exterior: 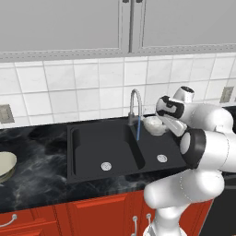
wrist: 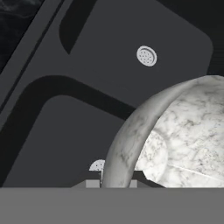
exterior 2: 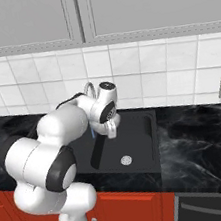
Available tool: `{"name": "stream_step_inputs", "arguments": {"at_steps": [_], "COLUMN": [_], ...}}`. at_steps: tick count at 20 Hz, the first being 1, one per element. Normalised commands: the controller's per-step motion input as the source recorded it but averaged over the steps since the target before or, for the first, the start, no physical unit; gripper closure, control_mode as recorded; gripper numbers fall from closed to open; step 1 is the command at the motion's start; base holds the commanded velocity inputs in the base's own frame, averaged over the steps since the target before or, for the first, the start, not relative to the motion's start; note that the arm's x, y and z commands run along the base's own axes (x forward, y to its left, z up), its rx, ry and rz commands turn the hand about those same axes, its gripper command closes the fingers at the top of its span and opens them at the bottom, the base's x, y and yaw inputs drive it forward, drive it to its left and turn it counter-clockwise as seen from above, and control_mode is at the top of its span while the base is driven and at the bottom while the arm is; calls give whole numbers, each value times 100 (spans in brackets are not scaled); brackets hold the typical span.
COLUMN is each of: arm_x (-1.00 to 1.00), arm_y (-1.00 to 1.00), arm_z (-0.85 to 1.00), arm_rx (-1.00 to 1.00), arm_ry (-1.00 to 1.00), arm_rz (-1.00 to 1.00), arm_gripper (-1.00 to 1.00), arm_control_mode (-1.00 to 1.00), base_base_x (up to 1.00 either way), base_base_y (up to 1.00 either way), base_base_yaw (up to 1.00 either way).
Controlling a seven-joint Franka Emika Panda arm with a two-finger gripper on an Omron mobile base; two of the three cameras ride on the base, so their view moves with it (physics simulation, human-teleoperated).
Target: Rinse each bowl for a few seconds and place them down in the sink or on the counter.
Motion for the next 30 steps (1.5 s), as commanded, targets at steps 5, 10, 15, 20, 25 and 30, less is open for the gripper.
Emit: {"name": "stream_step_inputs", "arguments": {"at_steps": [5, 10, 15, 20, 25, 30], "arm_x": [-16, -11, -3, 0, 0, 0], "arm_y": [-20, -17, -7, -3, -5, -9], "arm_z": [12, 10, 6, 4, 5, 5], "arm_rx": [0, 0, -1, -3, -3, -2], "arm_ry": [0, 0, 0, 1, 2, 2], "arm_rz": [-13, -15, -20, -21, -20, -19], "arm_gripper": [100, 100, 100, 100, 100, 100], "arm_control_mode": [-100, -100, -100, -100, -100, -100], "base_base_x": [0, 0, 0, 0, 0, 0], "base_base_y": [0, 0, 0, 0, 0, 0], "base_base_yaw": [0, 0, 0, 0, 0, 0]}}
